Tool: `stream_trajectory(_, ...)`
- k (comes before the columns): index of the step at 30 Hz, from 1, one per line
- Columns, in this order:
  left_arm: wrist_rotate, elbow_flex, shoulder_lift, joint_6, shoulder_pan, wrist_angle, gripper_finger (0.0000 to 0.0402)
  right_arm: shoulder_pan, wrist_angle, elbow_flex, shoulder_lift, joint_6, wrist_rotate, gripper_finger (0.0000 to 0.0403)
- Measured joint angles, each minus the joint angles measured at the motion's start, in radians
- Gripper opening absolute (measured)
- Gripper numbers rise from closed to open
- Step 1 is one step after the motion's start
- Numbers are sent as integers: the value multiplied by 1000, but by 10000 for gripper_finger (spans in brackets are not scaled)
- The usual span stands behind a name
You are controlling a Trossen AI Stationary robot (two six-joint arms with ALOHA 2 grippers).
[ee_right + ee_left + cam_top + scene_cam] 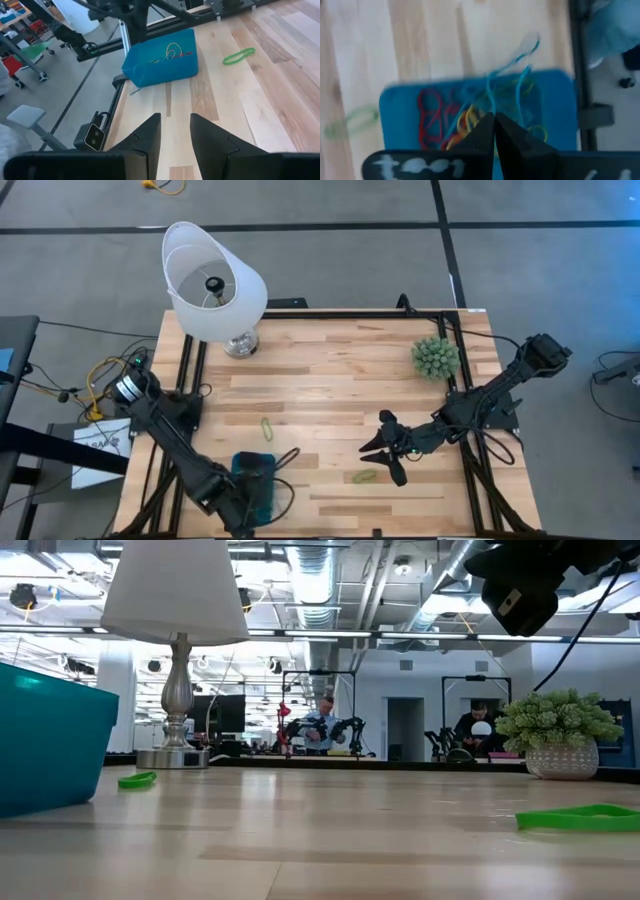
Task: Pick and place items into bin
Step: Put the blue rubber band into the blue bin, then put the bottom green rubber band into the blue bin
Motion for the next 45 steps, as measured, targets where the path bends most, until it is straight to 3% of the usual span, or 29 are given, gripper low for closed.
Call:
stream_trajectory(7,-12,54,4,-176,-54,-237,0,0,-3,0,0,0,0,98)
stream_trajectory(16,55,90,4,-305,-98,-324,0,-1,-10,0,0,0,0,98)
stream_trajectory(24,-60,90,4,-238,-68,-223,0,-2,-9,0,0,0,0,98)
stream_trajectory(29,-77,90,4,-287,-25,-180,4,-1,-14,0,0,-1,0,98)
stream_trajectory(39,-27,81,6,-286,4,-167,91,30,-119,0,124,-28,-40,132)
stream_trajectory(45,-179,81,6,-185,10,-166,124,33,-129,38,232,-51,-76,156)
